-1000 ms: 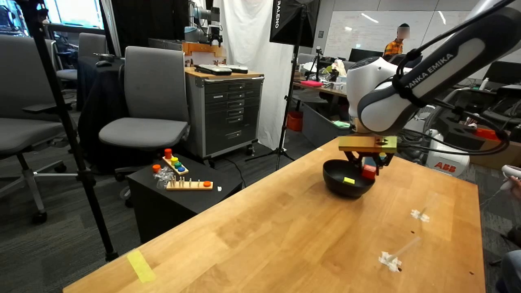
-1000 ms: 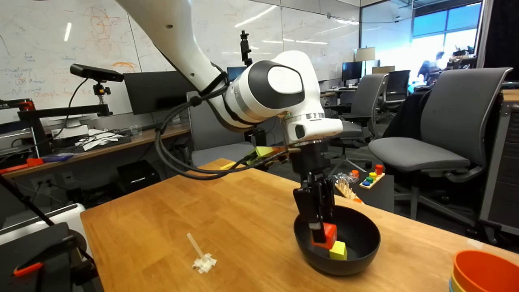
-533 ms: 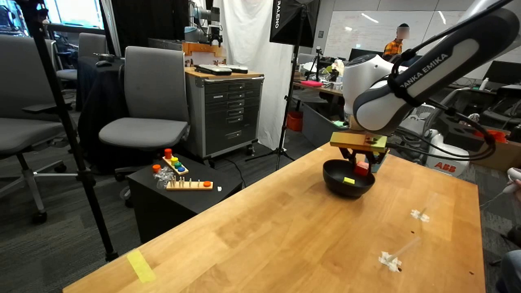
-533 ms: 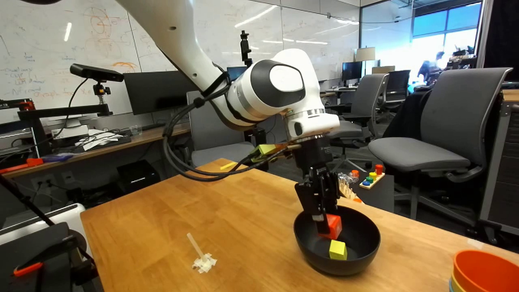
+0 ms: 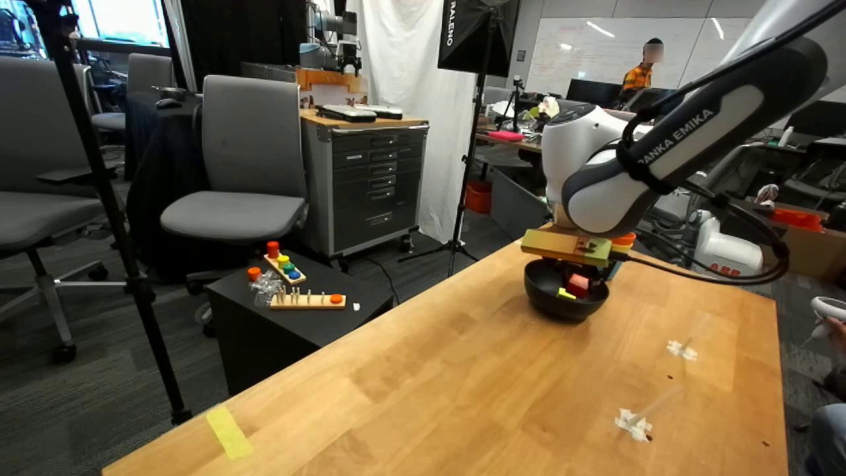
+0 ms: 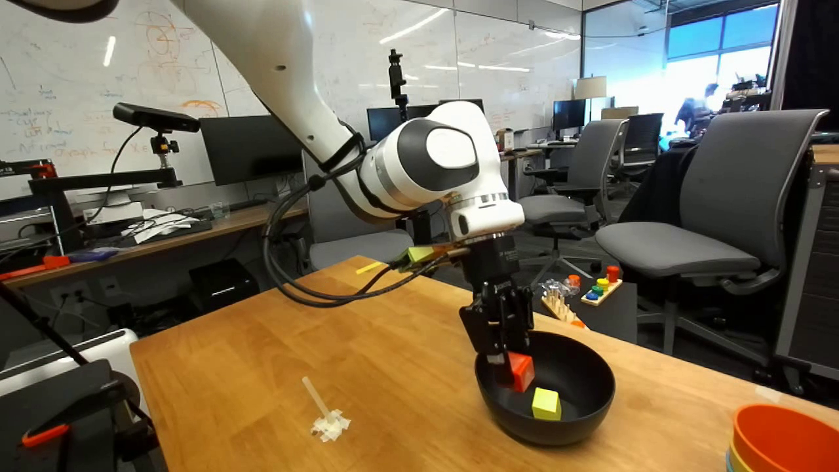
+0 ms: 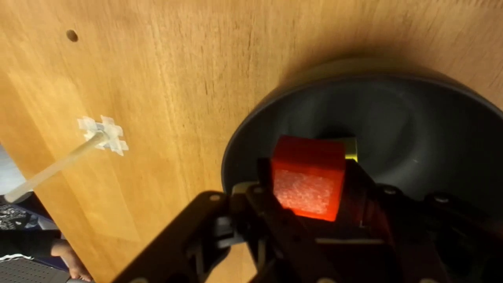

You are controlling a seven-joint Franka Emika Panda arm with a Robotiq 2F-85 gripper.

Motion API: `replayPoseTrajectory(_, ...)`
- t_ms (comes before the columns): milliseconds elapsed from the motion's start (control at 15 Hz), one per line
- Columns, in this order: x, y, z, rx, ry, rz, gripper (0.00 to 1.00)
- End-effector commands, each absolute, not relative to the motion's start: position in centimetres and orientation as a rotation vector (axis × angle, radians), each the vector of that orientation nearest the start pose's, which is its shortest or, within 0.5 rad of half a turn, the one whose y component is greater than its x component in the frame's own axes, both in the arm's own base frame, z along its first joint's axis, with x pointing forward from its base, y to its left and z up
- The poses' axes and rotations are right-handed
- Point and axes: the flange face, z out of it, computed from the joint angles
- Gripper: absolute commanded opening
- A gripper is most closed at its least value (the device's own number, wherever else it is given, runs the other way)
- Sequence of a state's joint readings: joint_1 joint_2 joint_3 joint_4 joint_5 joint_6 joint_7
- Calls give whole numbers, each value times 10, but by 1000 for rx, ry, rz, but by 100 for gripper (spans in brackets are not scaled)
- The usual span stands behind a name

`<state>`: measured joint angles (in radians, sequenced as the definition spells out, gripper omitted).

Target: Put the yellow and orange block in the bowl

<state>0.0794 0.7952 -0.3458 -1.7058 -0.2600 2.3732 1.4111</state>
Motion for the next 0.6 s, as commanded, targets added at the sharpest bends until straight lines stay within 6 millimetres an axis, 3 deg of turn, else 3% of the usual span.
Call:
replayPoseTrajectory(0,641,-150,125,-2714,2308,-267,22)
replayPoseTrajectory(333,637,-146,114,-2742,2311,-253,22)
replayPoseTrajectory(400,637,-145,115,-2743,2309,-255,54)
replayPoseTrajectory(467,637,-145,117,-2745,2305,-258,74)
replayPoseTrajectory(533,638,-144,119,-2743,2302,-263,80)
